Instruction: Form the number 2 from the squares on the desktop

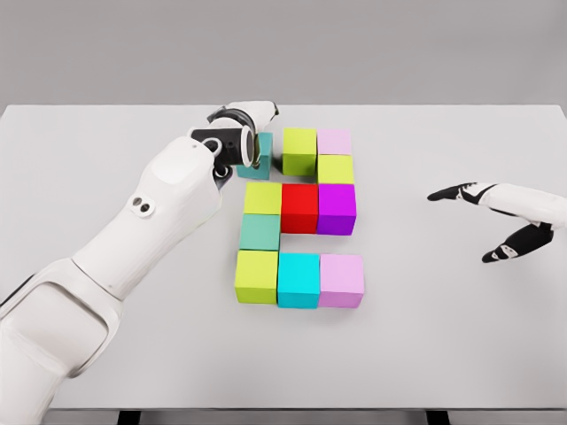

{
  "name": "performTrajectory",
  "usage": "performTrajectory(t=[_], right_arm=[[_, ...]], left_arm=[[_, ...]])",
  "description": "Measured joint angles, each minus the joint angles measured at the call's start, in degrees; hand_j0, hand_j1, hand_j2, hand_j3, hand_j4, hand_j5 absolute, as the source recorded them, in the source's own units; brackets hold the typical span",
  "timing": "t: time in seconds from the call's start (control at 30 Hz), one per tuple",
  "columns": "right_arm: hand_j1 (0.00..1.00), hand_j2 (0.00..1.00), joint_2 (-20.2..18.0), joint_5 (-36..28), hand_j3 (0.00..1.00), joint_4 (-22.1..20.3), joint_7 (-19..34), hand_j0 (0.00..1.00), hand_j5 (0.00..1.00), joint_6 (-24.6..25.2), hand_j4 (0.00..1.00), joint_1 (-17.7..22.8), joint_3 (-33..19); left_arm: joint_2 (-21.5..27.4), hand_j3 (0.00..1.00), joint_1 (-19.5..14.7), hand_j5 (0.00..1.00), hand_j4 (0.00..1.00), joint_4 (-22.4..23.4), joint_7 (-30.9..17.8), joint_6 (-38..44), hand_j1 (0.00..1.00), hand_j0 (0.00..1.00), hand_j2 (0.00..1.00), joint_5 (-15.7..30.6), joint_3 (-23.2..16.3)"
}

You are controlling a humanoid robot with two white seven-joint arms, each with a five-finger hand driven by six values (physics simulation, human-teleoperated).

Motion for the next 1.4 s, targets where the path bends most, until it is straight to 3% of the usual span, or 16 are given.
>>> performTrajectory(t=[0.6, 0.93, 1.07, 1.17, 1.3, 1.4], right_arm=[[1.0, 1.0, 0.12, 0.73, 1.0, -0.32, 0.0, 1.0, 1.0, 0.0, 1.0, 0.0, -0.13], [1.0, 1.0, 0.16, 1.0, 1.0, -0.27, 0.0, 1.0, 1.0, 0.0, 1.0, 0.0, -0.17], [1.0, 1.0, 0.16, 1.04, 1.0, -0.23, 0.0, 1.0, 1.0, 0.0, 1.0, 0.0, -0.17], [1.0, 1.0, 0.15, 1.06, 1.0, -0.07, 0.0, 1.0, 1.0, 0.0, 1.0, -0.09, -0.18], [1.0, 1.0, 0.13, 1.36, 1.0, -0.05, 0.0, 1.0, 1.0, 0.0, 1.0, -0.18, -0.18], [1.0, 1.0, 0.11, 1.44, 1.0, -0.09, 0.0, 1.0, 1.0, 0.0, 1.0, -0.18, -0.18]], left_arm=[[-1.46, 0.96, 0.35, 0.96, 0.96, 1.76, 0.0, 0.0, 0.96, 0.96, 0.96, -0.24, -0.09], [-0.89, 0.96, 0.97, 0.96, 0.96, -1.07, 0.0, 0.0, 0.96, 0.96, 0.96, -0.76, -0.02], [0.49, 0.96, 1.32, 0.96, 0.96, -3.93, 0.0, 0.02, 0.96, 0.96, 0.96, -0.57, 0.11], [4.06, 0.96, 4.57, 0.96, 0.96, -9.97, -0.01, 0.07, 0.96, 0.96, 0.96, 0.04, 0.53], [10.14, 0.96, 4.75, 0.96, 0.96, -18.01, 0.0, 0.01, 0.96, 0.96, 0.96, 3.13, 0.99], [13.52, 0.99, 4.75, 0.99, 0.99, -21.0, 0.0, -0.01, 0.99, 0.99, 0.99, 4.79, 1.55]])
